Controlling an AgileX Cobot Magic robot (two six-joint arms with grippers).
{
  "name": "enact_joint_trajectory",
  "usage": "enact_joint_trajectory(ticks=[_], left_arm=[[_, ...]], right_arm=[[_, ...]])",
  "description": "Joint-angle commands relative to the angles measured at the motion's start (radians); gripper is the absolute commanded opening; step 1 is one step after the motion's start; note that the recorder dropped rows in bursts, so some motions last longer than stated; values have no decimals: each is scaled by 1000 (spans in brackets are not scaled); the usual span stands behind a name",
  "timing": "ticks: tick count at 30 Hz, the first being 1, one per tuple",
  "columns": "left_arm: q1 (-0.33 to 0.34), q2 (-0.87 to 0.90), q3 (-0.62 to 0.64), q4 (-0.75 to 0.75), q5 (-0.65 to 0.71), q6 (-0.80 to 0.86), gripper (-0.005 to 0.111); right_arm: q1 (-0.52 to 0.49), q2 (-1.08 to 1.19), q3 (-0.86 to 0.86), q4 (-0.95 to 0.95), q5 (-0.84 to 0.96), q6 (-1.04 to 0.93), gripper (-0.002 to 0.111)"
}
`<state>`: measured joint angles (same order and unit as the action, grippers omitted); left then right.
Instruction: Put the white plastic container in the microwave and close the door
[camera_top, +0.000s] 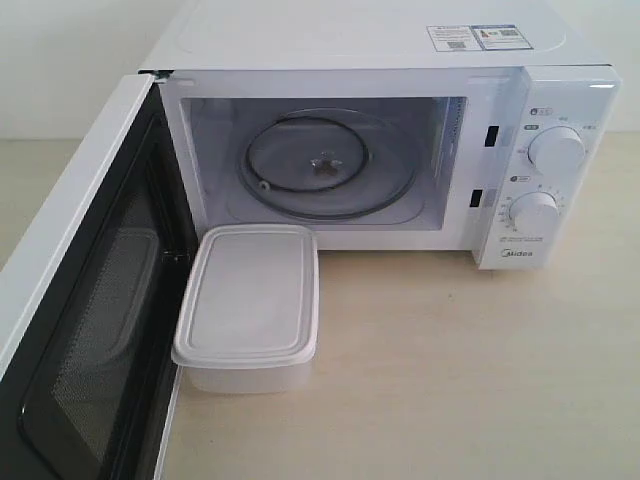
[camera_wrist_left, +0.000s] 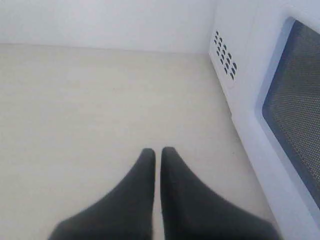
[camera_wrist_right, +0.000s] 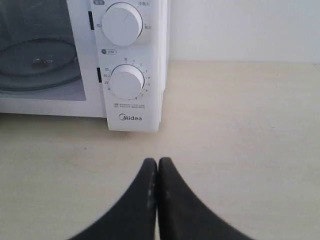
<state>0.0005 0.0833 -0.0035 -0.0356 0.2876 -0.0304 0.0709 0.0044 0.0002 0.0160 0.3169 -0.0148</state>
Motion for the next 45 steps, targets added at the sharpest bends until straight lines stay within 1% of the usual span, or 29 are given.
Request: enact_joint_trajectory(ticks=[1,38,41,45], left_arm=[[7,-7,3,2,-3,1,4],[7,-7,3,2,-3,1,4],[7,-7,3,2,-3,1,4],[7,-7,3,2,-3,1,4]], right_arm=[[-3,-4,0,-3,-14,-3,0],[-3,-4,0,-3,-17,-3,0],[-3,-4,0,-3,-48,-3,0],[-3,-4,0,-3,-149,-1,0]])
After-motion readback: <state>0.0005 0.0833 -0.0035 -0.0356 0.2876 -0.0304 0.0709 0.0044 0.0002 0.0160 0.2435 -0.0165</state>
